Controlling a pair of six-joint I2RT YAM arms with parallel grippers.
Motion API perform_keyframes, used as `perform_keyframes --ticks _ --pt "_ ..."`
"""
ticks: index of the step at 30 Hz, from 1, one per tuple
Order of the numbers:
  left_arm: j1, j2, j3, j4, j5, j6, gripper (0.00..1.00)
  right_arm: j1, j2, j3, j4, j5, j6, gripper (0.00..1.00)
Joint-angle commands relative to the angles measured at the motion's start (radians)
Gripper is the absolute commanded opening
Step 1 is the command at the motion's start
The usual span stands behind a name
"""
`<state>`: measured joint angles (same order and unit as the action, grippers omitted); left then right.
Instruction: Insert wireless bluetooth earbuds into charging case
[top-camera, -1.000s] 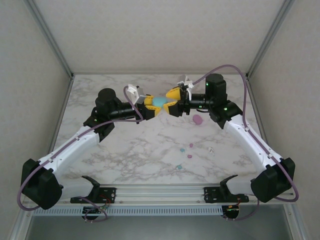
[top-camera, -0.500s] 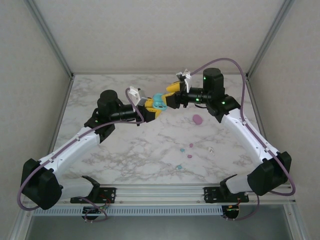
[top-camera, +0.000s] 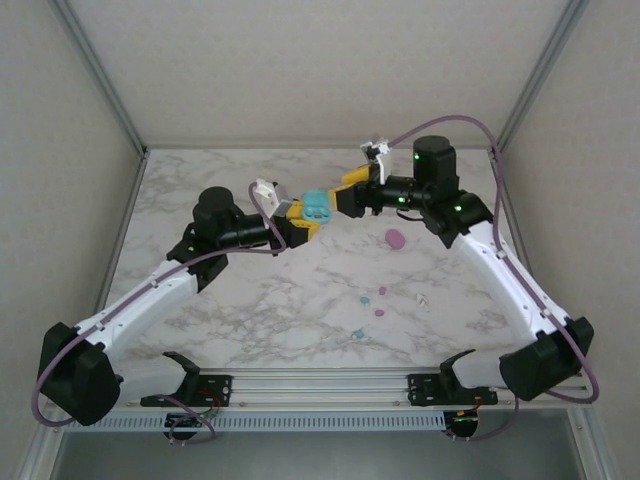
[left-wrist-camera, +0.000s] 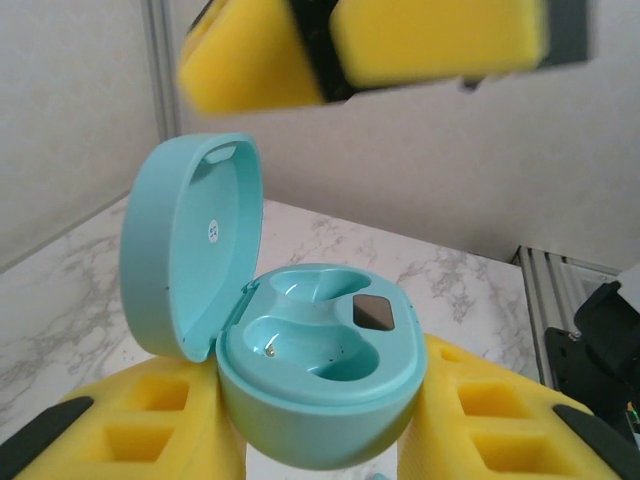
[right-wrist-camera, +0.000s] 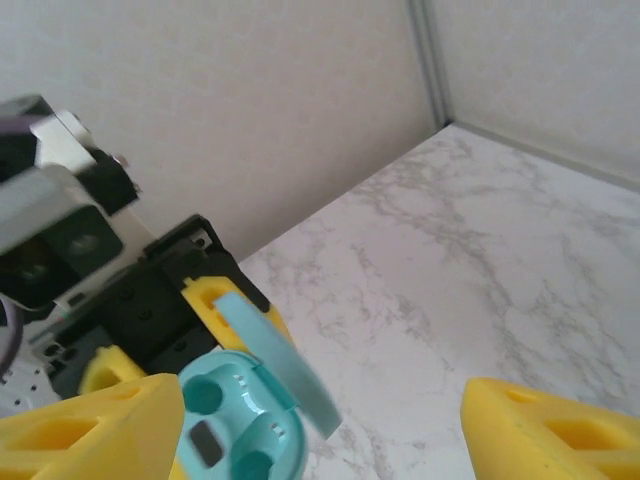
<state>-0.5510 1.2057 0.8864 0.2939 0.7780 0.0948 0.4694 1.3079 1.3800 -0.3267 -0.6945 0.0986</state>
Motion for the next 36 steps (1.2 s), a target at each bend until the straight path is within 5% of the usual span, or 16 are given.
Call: perform_keyframes --ticks 1,8,16,27,36 --pt "-0.006 -0.015 -0.013 0.063 -0.029 -0.006 0.19 -0.004 -0.1 0.003 -0.079 0.179 0.025 0.72" --pt "-0.005 -0.042 -0.061 0.134 -0.069 -0.05 0.19 -0.063 -0.132 -0.047 -0.343 0.495 0.145 0.58" --pt "-0.007 -0.116 -0.116 0.137 -0.097 -0.076 0.19 -0.088 0.015 -0.183 -0.556 0.439 0.194 0.36" --pt "-0.01 -0.204 -0.167 0.12 -0.141 -0.086 0.19 0.048 0.237 -0.311 -0.477 0.369 0.178 0.39" --pt "-0.011 -0.215 -0.164 0.111 -0.141 -0.079 0.19 0.067 0.348 -0.327 -0.439 0.39 0.174 0.44"
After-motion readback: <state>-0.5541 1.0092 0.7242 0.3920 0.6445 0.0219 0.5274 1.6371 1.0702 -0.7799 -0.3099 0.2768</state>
